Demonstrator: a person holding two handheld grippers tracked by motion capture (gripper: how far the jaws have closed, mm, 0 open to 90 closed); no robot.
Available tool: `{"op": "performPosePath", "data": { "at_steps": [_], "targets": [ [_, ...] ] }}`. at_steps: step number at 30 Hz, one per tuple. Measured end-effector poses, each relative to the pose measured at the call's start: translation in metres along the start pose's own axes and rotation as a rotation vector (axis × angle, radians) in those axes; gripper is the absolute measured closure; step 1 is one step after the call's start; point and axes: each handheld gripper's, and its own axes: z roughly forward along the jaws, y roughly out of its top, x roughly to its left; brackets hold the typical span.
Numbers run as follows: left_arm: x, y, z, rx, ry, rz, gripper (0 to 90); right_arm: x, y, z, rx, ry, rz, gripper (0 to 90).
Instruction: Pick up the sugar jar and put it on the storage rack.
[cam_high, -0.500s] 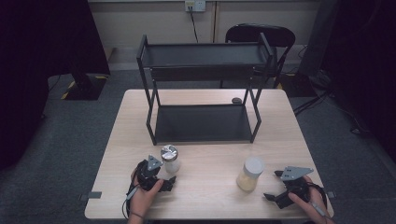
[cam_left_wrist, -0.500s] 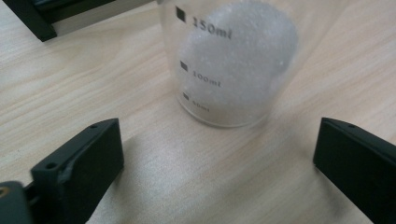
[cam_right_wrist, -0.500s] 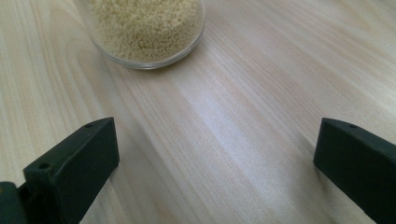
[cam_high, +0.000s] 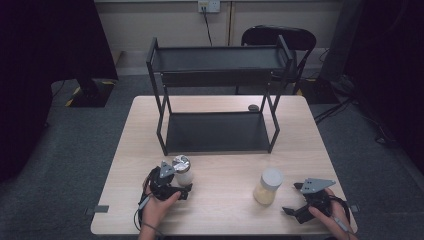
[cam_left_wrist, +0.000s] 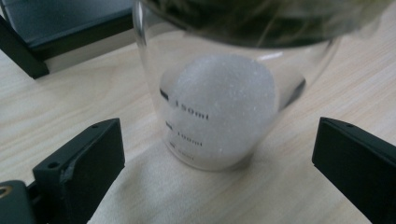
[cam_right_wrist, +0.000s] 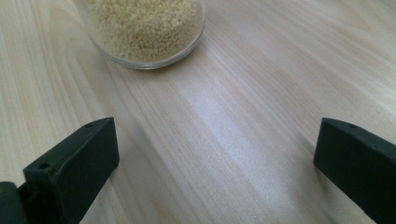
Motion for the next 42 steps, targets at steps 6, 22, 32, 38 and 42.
{"op": "performPosePath", "data": {
  "at_steps": [6, 22, 32, 38, 42],
  "targets": [
    [0.002, -0.001, 0.005, -0.025, -0.005, -0.015, 5.1, 0.000, 0.000, 0.000, 0.000, 0.000, 0.000, 0.0],
    [0.009, -0.003, 0.018, -0.076, -0.033, -0.030, 21.0, 0.000, 0.000, 0.000, 0.000, 0.000, 0.001, 0.0],
    [0.010, -0.002, 0.017, -0.086, -0.038, 0.011, 29.4, 0.000, 0.000, 0.000, 0.000, 0.000, 0.000, 0.0],
    [0.009, 0.003, 0.015, -0.071, -0.031, 0.030, 30.2, 0.000, 0.000, 0.000, 0.000, 0.000, 0.000, 0.0],
    [0.011, 0.002, 0.015, -0.077, -0.046, 0.017, 30.7, 0.000, 0.000, 0.000, 0.000, 0.000, 0.000, 0.0]
  ]
}}
